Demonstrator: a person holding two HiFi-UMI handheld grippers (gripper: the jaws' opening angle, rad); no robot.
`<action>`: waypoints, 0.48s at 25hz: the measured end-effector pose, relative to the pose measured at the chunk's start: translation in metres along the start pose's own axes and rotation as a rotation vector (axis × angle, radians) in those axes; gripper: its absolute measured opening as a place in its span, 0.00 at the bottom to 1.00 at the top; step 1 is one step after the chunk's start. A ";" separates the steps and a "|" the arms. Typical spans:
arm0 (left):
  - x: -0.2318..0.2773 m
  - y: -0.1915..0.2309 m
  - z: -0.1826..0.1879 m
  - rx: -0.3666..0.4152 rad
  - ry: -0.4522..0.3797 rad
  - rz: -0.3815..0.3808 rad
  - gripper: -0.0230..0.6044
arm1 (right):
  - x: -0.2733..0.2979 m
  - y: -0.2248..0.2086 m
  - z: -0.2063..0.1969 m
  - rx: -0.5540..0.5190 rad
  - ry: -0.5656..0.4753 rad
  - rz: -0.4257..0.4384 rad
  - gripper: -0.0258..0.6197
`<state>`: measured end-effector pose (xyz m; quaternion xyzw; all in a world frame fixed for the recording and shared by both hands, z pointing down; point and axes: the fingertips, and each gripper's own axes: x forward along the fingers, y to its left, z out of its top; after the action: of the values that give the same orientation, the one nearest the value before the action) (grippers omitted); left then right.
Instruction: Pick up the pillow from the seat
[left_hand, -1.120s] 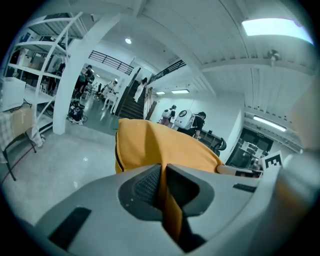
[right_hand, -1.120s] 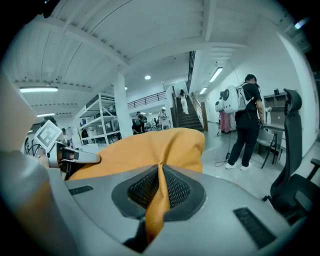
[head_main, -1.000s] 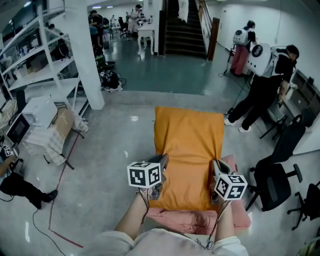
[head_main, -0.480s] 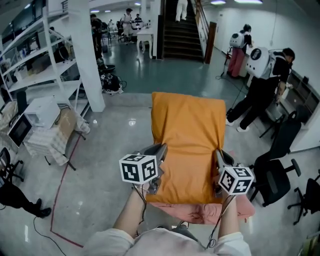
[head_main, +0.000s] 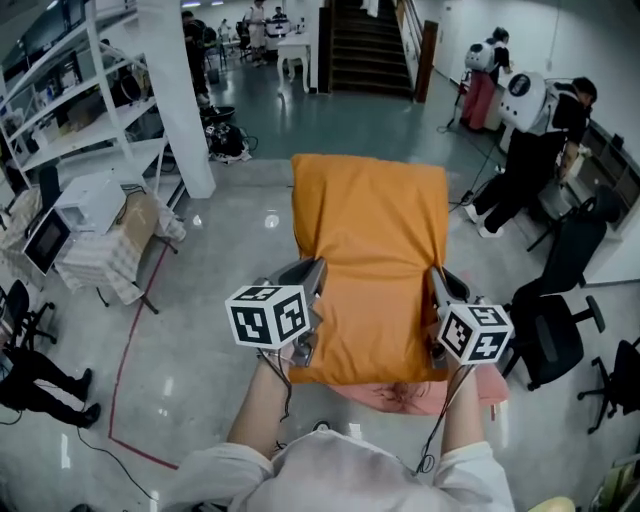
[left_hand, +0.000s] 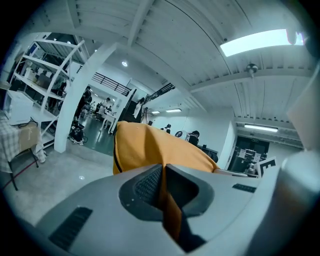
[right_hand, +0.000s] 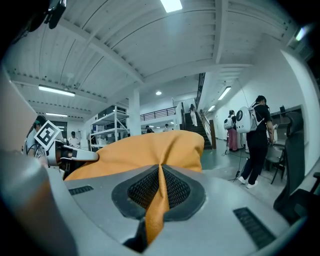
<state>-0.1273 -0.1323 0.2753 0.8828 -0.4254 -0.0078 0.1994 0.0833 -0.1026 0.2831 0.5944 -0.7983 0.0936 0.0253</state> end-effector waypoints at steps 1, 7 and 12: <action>-0.002 -0.006 -0.002 0.000 0.000 0.002 0.08 | -0.005 -0.002 0.000 0.003 0.001 0.004 0.09; -0.014 -0.031 -0.013 0.011 0.015 0.031 0.08 | -0.029 -0.011 -0.011 0.041 0.002 0.026 0.09; -0.027 -0.048 -0.020 0.016 0.010 0.051 0.08 | -0.048 -0.012 -0.014 0.053 -0.012 0.055 0.09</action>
<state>-0.1052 -0.0783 0.2721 0.8733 -0.4466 0.0048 0.1945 0.1077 -0.0584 0.2909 0.5730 -0.8119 0.1117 0.0024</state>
